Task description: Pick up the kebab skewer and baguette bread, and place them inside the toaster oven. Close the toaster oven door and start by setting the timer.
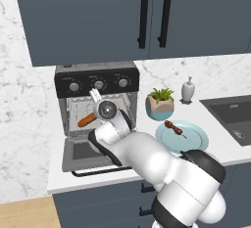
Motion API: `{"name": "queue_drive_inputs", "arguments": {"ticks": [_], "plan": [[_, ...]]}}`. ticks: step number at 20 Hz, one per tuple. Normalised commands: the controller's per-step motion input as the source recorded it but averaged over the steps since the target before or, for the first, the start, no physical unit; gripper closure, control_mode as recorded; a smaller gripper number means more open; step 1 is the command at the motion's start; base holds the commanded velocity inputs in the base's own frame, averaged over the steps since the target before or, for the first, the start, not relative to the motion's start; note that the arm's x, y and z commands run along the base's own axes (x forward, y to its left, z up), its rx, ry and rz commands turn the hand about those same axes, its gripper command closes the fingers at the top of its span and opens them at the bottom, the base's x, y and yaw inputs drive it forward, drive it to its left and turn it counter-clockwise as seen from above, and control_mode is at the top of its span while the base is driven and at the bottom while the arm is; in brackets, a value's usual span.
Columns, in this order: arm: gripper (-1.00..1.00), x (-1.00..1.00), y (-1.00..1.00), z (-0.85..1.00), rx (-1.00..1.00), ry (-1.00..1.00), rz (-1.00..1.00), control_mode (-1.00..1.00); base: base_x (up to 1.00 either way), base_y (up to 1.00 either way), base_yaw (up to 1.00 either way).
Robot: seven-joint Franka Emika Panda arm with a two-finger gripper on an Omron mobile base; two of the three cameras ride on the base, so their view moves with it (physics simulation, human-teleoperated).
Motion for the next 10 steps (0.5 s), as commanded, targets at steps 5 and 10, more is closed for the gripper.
{"name": "queue_drive_inputs", "arguments": {"ticks": [5,10], "plan": [[-1.0,-0.18,0.0,0.24,0.08,0.0,-0.03,-1.0,0.0,0.0,0.0],[-1.0,-0.44,0.0,0.44,0.1,0.01,-0.01,-1.0,0.0,0.0,0.0]]}}
